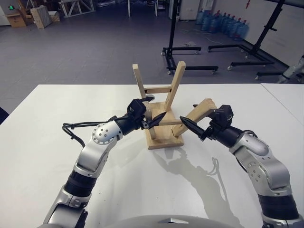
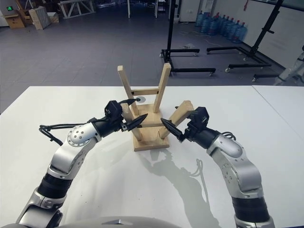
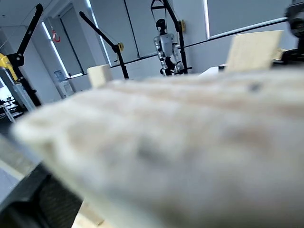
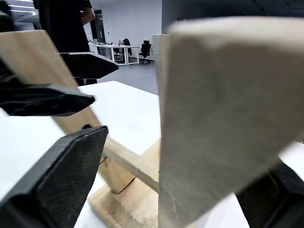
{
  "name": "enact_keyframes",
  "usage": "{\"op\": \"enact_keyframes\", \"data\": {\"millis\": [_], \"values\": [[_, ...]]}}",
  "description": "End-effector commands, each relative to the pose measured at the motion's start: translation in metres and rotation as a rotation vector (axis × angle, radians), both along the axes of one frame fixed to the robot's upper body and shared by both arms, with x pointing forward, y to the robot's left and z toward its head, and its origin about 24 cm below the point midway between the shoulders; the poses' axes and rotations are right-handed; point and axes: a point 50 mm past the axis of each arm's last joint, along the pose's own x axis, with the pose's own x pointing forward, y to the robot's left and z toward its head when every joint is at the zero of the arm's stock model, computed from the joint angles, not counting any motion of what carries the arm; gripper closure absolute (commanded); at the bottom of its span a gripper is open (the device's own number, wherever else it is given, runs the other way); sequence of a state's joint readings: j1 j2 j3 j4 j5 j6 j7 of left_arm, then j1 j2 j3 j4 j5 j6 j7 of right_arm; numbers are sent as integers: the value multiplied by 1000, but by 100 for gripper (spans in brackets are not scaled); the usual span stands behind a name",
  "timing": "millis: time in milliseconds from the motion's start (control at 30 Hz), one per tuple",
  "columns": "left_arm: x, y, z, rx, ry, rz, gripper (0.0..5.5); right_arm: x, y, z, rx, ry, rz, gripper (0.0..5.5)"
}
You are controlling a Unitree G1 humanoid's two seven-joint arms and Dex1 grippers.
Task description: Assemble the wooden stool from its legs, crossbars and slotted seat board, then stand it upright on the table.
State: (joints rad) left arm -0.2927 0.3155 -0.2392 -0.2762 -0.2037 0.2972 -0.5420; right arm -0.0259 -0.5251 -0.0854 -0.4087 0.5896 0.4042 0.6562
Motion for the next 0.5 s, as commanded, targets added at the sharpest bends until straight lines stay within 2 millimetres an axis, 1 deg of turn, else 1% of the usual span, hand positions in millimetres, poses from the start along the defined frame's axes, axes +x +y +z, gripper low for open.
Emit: {"op": "enact_keyframes", "data": {"millis": [33, 133, 233, 300, 400, 500], "values": [[6, 10, -12, 99, 51, 47, 183, -9, 30, 1, 10, 6, 242, 143], [9, 9, -4, 85, 25, 30, 183, -7, 31, 3, 4, -9, 246, 143], [6, 5, 8, 19, 14, -18, 183, -7, 32, 3, 9, -13, 238, 143], [1, 3, 18, -57, 11, -69, 183, -8, 33, 3, 16, -11, 242, 143], [-1, 8, 33, -145, -5, -100, 183, -7, 35, 3, 33, -11, 241, 143], [4, 17, 36, -133, -10, -67, 183, -6, 36, 6, 55, -16, 240, 143]]}}
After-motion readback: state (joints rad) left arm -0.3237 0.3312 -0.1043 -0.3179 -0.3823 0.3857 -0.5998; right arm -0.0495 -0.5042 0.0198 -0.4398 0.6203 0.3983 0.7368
